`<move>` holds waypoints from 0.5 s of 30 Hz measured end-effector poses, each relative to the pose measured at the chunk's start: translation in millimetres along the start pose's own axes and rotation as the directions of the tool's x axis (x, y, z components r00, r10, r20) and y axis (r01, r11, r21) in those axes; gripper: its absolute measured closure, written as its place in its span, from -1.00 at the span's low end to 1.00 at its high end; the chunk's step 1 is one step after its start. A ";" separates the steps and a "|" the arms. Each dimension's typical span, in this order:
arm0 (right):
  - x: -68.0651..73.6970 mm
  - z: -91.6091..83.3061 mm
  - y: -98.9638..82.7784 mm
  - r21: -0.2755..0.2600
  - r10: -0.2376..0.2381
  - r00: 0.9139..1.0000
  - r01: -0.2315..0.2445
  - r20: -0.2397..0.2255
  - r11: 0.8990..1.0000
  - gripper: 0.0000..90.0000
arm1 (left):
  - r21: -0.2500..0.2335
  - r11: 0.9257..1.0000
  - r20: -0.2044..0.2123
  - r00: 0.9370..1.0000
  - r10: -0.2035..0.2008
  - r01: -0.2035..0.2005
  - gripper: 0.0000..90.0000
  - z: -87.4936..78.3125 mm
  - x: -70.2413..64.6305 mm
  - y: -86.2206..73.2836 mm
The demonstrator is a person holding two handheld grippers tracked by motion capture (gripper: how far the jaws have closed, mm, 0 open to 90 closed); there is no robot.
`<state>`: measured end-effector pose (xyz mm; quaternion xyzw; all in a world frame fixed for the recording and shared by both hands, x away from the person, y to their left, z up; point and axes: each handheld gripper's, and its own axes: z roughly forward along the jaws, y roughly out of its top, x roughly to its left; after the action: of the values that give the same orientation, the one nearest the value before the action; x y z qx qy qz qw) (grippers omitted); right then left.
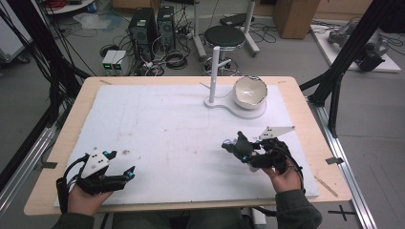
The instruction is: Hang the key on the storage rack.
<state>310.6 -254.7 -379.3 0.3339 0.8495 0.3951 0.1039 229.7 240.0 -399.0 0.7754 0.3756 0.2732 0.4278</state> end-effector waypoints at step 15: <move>-6.7 -9.3 28.5 -0.047 -0.002 0.999 0.001 -0.033 0.999 -0.04 | 0.002 1.000 -0.001 1.000 0.001 -0.001 -0.54 -0.7 1.0 -0.3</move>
<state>325.4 -251.4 -352.6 0.3240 0.8419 0.4204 0.0978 229.7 241.2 -398.8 0.7758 0.3758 0.2733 0.4269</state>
